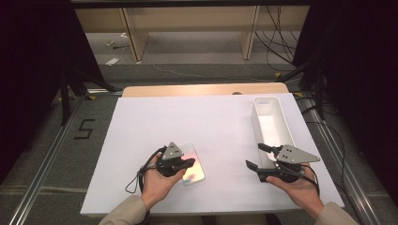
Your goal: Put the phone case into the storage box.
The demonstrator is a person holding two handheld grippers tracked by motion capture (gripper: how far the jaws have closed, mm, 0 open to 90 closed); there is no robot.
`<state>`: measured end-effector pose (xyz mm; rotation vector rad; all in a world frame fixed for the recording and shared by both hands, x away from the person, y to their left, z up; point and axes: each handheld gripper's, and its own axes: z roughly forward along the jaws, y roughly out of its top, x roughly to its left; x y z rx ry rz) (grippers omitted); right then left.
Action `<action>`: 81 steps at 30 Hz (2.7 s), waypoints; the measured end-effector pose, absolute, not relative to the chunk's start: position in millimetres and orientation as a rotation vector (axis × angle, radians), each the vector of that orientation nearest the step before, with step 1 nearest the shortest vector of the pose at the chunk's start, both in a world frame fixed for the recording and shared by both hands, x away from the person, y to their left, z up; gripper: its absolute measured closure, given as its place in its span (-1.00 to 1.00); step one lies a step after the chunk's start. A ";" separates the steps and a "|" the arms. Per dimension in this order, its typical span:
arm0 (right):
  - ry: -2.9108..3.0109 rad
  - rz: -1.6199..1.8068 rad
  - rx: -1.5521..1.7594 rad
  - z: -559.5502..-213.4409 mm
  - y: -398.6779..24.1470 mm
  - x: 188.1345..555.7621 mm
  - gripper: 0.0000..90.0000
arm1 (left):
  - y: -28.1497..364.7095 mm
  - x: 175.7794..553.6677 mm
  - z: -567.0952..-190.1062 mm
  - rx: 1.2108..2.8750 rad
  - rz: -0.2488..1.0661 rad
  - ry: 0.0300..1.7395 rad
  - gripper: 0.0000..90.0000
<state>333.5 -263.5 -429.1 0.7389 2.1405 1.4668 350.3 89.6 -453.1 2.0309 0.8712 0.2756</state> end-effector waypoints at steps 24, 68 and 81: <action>2.169 1.480 0.714 -428.8 -257.0 338.5 -0.44 | 32.2 356.3 -482.7 2.240 0.236 0.835 1.00; 2.182 1.490 0.716 -428.9 -253.7 341.6 -0.44 | 115.9 333.6 -476.6 2.346 0.185 1.024 1.00; 2.185 1.490 0.715 -428.9 -253.4 341.7 -0.45 | 131.7 332.4 -475.6 2.353 0.219 1.077 0.99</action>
